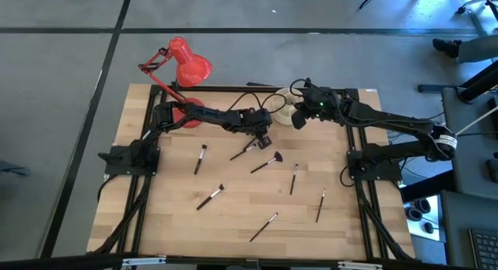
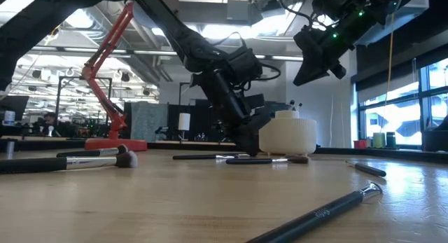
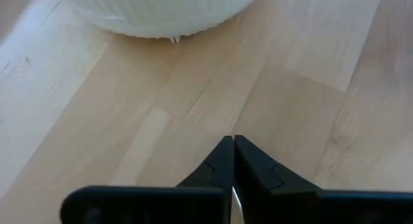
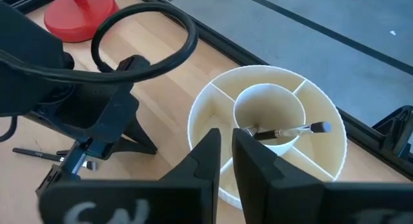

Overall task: Put items in baskets/containers
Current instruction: Put the black eyeshadow brush into the white organizer

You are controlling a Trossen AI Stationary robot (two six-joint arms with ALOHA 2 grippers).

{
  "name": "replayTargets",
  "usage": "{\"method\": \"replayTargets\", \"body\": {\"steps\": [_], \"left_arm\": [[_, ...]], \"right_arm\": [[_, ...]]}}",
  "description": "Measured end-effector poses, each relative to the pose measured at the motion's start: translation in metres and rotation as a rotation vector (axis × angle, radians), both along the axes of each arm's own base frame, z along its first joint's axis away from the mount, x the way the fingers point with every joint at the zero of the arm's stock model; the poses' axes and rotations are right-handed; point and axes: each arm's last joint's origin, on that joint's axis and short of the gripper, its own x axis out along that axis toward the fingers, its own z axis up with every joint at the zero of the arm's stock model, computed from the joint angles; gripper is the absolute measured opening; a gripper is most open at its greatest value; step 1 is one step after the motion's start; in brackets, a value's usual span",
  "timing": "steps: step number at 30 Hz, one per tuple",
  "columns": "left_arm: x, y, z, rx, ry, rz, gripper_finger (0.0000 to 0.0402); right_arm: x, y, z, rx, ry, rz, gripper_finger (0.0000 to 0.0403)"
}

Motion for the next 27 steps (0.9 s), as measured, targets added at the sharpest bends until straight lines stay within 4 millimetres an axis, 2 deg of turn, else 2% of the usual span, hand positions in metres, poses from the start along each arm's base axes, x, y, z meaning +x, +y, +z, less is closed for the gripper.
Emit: {"method": "replayTargets", "body": {"steps": [5, 8, 10, 14, 18, 21, 23, 27], "left_arm": [[0.000, 0.000, 0.001, 0.005, 0.000, 0.000, 0.0003], [0.000, 0.001, 0.008, 0.016, 0.007, -0.001, 0.0003], [0.001, 0.001, 0.020, 0.044, -0.017, -0.005, 0.0003], [0.006, 0.004, 0.065, 0.159, -0.182, 0.014, 0.0003], [0.009, 0.008, 0.092, 0.269, -0.331, 0.069, 0.0003], [0.015, 0.014, 0.114, 0.387, -0.521, 0.119, 0.0003], [0.020, 0.018, 0.122, 0.447, -0.650, 0.125, 0.0002], [0.025, 0.025, 0.124, 0.547, -0.819, 0.126, 0.0003]], "right_arm": [[0.000, 0.000, 0.000, 0.000, 0.000, 0.000, 0.0042], [0.000, 0.000, 0.000, 0.000, 0.000, 0.000, 0.0042], [0.000, 0.000, 0.000, 0.001, 0.003, 0.000, 0.0042], [0.000, 0.000, 0.000, 0.001, 0.001, 0.000, 0.0042], [0.000, 0.000, 0.001, -0.002, -0.004, 0.000, 0.0042], [-0.002, -0.001, 0.007, -0.053, -0.034, -0.047, 0.0042], [-0.006, 0.000, 0.013, -0.113, -0.051, -0.116, 0.0042], [-0.015, 0.010, 0.023, -0.211, -0.032, -0.241, 0.0042]]}}
